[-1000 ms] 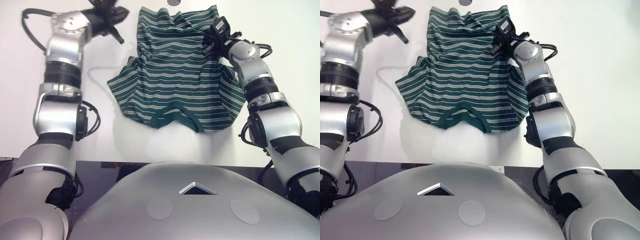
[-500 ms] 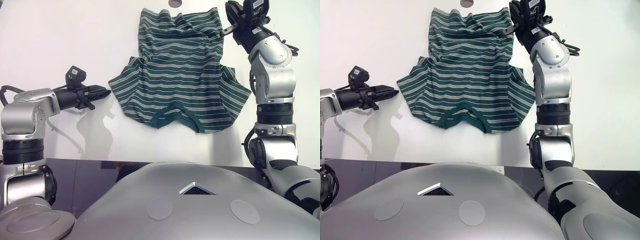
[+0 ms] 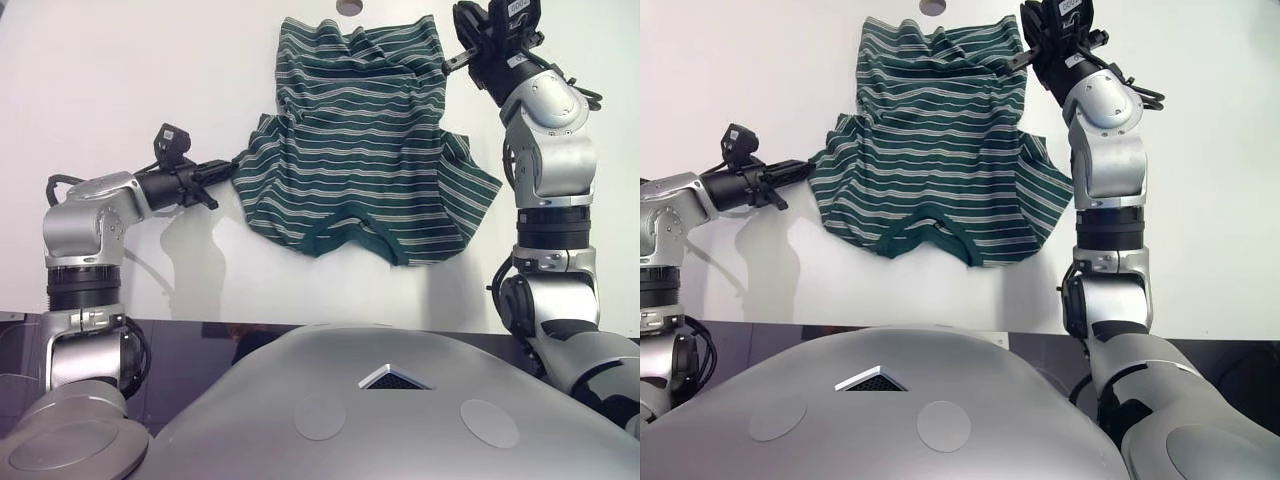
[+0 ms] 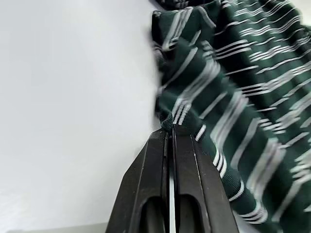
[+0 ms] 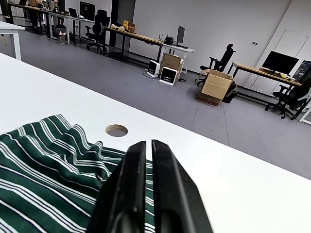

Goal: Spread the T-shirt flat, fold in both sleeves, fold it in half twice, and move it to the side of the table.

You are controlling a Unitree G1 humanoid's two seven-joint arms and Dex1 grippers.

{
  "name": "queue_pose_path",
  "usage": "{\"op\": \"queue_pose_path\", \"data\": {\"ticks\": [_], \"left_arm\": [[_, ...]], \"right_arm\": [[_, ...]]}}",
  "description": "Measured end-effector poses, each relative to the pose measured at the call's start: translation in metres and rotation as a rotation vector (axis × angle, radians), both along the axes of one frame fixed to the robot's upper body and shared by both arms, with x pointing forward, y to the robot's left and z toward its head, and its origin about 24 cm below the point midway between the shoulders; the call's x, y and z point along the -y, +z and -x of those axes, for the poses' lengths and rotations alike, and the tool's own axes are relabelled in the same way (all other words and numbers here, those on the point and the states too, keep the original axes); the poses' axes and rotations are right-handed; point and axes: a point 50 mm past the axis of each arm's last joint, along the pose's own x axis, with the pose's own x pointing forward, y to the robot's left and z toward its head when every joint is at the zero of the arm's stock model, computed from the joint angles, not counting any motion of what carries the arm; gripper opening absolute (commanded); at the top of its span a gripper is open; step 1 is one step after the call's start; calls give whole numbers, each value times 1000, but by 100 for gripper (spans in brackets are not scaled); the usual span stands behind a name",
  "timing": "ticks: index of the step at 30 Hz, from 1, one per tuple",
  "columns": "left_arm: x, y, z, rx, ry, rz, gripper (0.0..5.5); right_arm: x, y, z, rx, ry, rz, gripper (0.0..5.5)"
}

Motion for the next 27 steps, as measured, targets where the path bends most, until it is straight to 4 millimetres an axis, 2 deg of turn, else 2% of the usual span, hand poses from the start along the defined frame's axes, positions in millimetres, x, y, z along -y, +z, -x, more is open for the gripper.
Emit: {"op": "queue_pose_path", "data": {"ticks": [2,5,8,11,13,15,18,20,23,25,27], "left_arm": [[17,20,-1,78,-85,66,4],[47,29,1,113,-208,104,4],[82,28,-3,121,-301,106,4],[106,4,-4,73,-313,-1,56],[110,-6,-3,59,-318,-65,95],[112,-9,1,61,-340,-83,129],[110,-10,7,75,-368,-118,140],[106,-10,12,83,-379,-138,140],[94,-6,23,94,-391,-181,140],[85,0,24,110,-387,-216,140],[79,7,23,137,-402,-264,140]], "right_arm": [[2,0,0,-1,-3,4,20],[6,1,0,-3,-12,15,20],[5,-2,0,-14,-10,20,20],[8,-4,2,-62,-13,-33,71],[20,-4,10,-115,-37,-127,113],[36,-13,23,-206,-69,-191,150],[84,-39,68,-409,-176,-190,211],[103,-47,97,-517,-191,-193,215],[110,-43,124,-609,-137,-235,215],[107,-42,132,-645,-103,-263,215],[100,-53,141,-716,-63,-291,215]]}}
